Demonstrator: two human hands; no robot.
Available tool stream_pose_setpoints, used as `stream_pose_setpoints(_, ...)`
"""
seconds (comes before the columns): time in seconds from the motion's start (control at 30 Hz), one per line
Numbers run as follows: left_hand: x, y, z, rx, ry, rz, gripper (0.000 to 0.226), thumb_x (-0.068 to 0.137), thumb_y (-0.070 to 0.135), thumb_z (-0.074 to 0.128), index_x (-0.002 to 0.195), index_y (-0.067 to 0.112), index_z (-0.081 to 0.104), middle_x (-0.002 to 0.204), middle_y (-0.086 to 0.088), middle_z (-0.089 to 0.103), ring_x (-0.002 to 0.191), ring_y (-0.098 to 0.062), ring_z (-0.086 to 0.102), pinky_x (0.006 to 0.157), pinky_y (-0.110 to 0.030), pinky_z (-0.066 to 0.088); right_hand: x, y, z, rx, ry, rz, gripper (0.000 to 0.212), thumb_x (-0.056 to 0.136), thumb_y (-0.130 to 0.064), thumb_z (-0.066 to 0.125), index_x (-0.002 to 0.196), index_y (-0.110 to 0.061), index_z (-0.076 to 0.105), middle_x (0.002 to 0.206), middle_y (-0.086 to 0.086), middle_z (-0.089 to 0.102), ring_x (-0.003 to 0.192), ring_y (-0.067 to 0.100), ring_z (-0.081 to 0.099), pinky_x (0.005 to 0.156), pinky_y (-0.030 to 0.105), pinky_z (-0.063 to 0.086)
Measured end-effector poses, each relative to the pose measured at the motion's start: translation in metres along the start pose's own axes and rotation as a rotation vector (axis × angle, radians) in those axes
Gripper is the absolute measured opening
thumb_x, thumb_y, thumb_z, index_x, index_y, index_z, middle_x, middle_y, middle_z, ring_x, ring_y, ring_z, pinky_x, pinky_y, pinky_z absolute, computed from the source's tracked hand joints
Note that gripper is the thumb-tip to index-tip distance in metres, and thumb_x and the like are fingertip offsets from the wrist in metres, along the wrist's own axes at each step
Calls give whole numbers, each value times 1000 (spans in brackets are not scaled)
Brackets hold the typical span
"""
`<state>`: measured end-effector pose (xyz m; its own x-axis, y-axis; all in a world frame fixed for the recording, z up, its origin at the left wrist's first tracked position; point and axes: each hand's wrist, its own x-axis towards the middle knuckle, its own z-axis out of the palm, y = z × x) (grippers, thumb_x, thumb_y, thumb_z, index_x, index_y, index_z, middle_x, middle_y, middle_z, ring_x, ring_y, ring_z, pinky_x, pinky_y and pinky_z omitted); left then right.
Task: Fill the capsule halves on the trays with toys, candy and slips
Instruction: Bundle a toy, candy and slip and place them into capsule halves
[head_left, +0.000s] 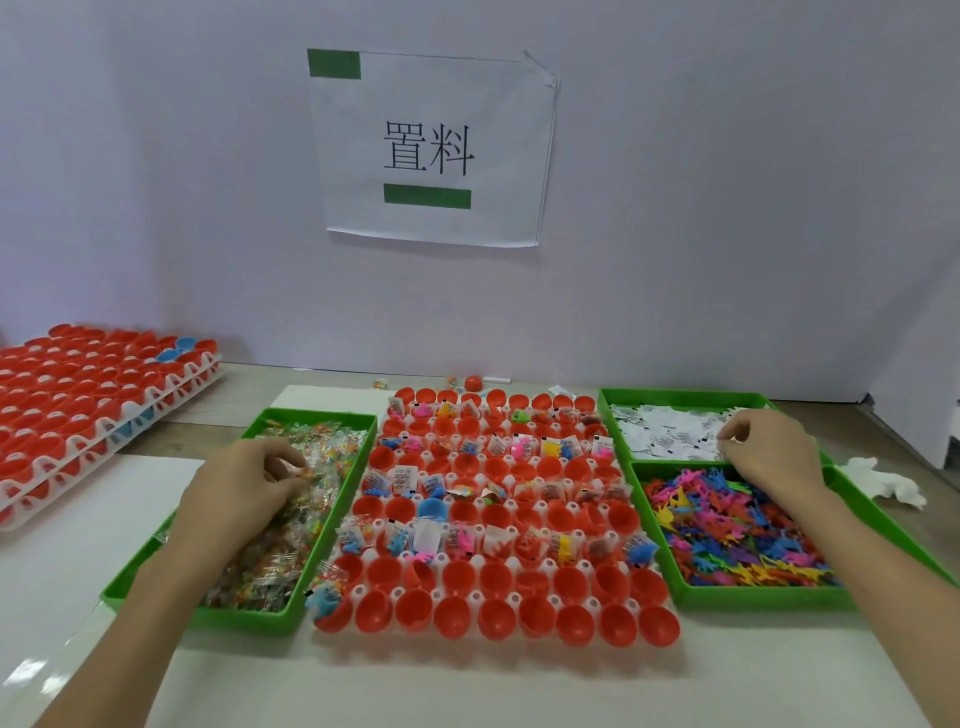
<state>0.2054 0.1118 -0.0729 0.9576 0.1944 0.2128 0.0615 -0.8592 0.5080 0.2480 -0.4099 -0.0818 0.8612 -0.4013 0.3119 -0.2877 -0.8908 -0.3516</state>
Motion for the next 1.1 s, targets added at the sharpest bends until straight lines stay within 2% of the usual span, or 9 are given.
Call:
stream_pose_setpoints(0.17, -2, 1, -1, -68, 165, 7, 11, 84, 7, 77, 89, 17, 74, 75, -1, 70, 71, -16, 63, 71, -36, 51, -6, 5, -5, 45, 43, 3, 20, 90, -18, 67, 73, -29, 70, 92, 2, 75, 87, 28, 64, 81, 41, 51)
stream_pose_setpoints(0.33, -7, 8, -3, -176, 281, 32, 12, 84, 1, 74, 91, 12, 74, 77, -5, 71, 71, -14, 63, 73, -34, 52, -10, 12, -7, 103, 129, -40, 12, 94, -26, 66, 91, -19, 75, 92, 4, 73, 86, 26, 63, 88, 44, 49)
stream_pose_setpoints(0.43, -9, 20, 0, -239, 326, 74, 11, 85, 1, 74, 90, 11, 74, 76, -3, 69, 71, -11, 63, 65, -16, 50, -11, 16, -7, 184, 151, -50, 14, 95, -25, 66, 96, -13, 73, 90, 4, 70, 78, 19, 56, 74, 33, 44)
stream_pose_setpoints(0.53, -8, 33, 4, -299, 339, 116, 12, 85, 0, 74, 86, 11, 72, 73, 1, 67, 63, -5, 59, 62, 3, 41, -12, 15, -9, 235, 159, -37, 13, 95, -21, 66, 98, -9, 71, 87, 2, 65, 78, 19, 56, 74, 29, 39)
stream_pose_setpoints(0.73, -2, 25, 7, -311, 307, 64, 13, 84, -3, 74, 87, 9, 72, 78, -5, 70, 68, 1, 61, 63, 4, 40, -12, 16, -20, 262, 168, 10, 6, 87, -5, 70, 84, -8, 75, 88, 10, 73, 78, 18, 57, 79, 26, 39)
stream_pose_setpoints(0.83, -4, 12, 4, -299, 371, 53, 16, 84, -4, 72, 88, 12, 73, 79, -3, 68, 73, 18, 57, 68, -1, 43, -13, 19, -26, 292, 231, 61, 5, 86, -8, 72, 84, -8, 76, 88, 10, 74, 79, 17, 57, 80, 26, 39)
stream_pose_setpoints(0.9, -7, 10, 2, -307, 440, 64, 17, 85, -3, 71, 88, 14, 73, 80, -3, 68, 74, 19, 57, 70, -2, 44, -17, 16, -29, 350, 273, 85, 5, 87, -11, 72, 85, -8, 76, 87, 10, 74, 78, 17, 58, 77, 25, 39)
stream_pose_setpoints(1.0, -9, 13, 2, -311, 415, 18, 16, 85, 2, 72, 88, 18, 71, 84, -3, 69, 74, 5, 62, 69, -2, 44, -32, 1, -31, 466, 304, 76, 4, 87, -15, 74, 86, -11, 75, 81, 4, 72, 74, 17, 62, 70, 23, 41)
stream_pose_setpoints(1.1, -8, 13, 5, -160, 157, -137, 16, 82, 15, 79, 94, 23, 72, 95, -2, 70, 84, -23, 66, 81, -37, 55, -54, -14, -34, 661, 275, 83, 3, 86, -13, 75, 86, -16, 74, 78, 0, 71, 79, 21, 69, 74, 29, 52)
